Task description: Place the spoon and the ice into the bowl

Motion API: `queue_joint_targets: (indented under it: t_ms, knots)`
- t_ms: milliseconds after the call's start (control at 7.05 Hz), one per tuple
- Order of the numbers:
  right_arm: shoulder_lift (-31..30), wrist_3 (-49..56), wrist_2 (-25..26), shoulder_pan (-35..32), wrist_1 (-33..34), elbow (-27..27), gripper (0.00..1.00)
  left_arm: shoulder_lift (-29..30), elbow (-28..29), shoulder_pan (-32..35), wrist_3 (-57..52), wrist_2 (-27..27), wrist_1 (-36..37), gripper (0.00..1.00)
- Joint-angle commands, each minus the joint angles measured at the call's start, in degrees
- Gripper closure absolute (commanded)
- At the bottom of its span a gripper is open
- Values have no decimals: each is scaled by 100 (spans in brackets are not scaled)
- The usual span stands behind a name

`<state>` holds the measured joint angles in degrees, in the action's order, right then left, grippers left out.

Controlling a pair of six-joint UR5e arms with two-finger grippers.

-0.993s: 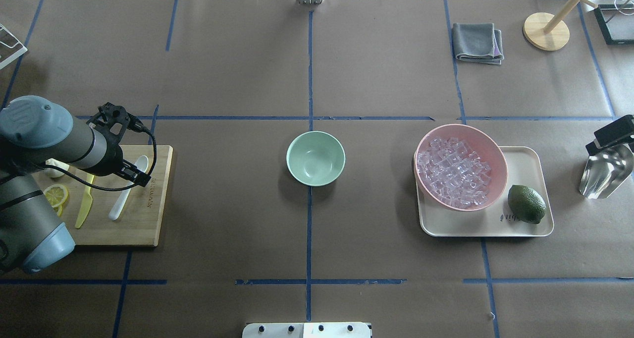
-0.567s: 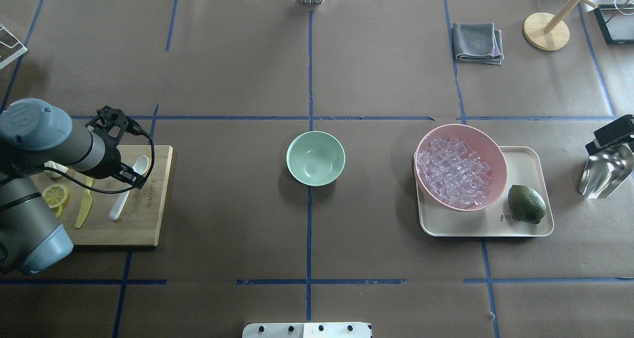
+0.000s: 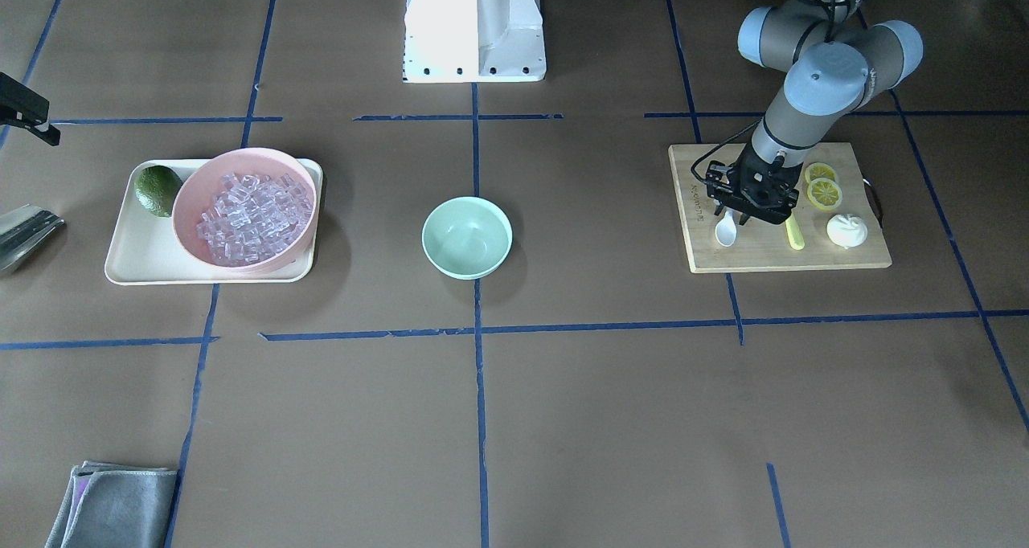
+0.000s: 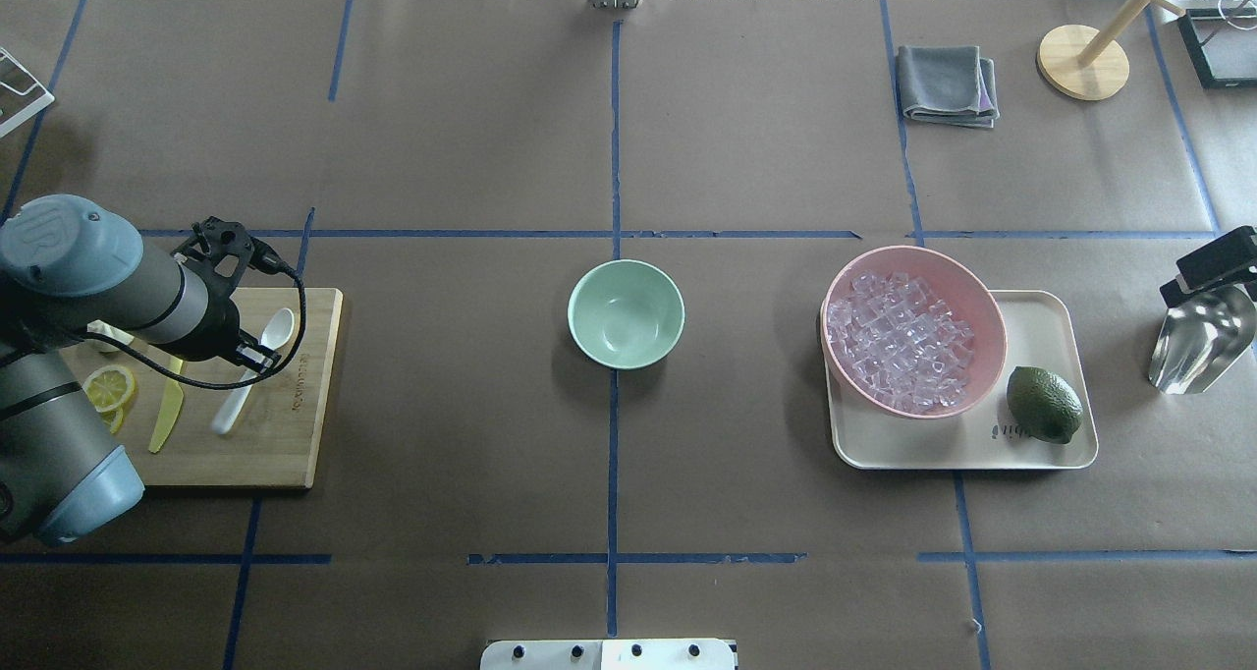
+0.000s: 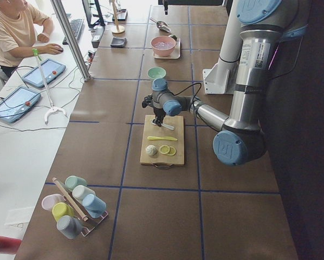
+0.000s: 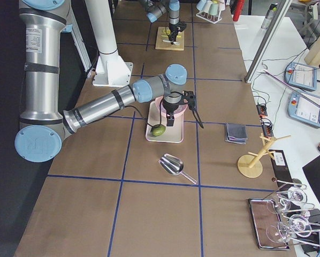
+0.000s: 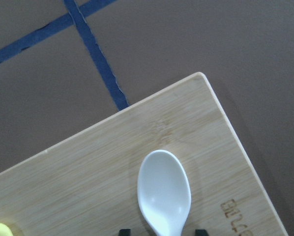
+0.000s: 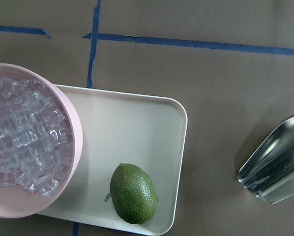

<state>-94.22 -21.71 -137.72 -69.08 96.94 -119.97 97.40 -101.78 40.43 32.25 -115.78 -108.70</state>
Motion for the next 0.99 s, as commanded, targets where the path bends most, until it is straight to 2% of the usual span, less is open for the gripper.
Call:
queue_joint_targets:
  t_ms: [0, 142, 284, 425, 709, 851]
  knots:
    - [0, 0, 0, 0, 0, 0, 0, 16, -43, 0, 27, -172, 16, 100]
    - [0, 0, 0, 0, 0, 0, 0, 59, -174, 17, 79, -382, 51, 100]
    - [26, 0, 0, 0, 0, 0, 0, 208, -419, 9, 1063, -401, 190, 100]
    - [35, 0, 8, 0, 0, 0, 0, 766, -465, 9, 1708, -384, 766, 100]
    - [35, 0, 8, 0, 0, -9, 0, 2268, -439, -218, 2309, -323, 2522, 100]
    - [44, 0, 8, 0, 0, -9, 0, 2614, -291, -481, 2669, -209, 2634, 100]
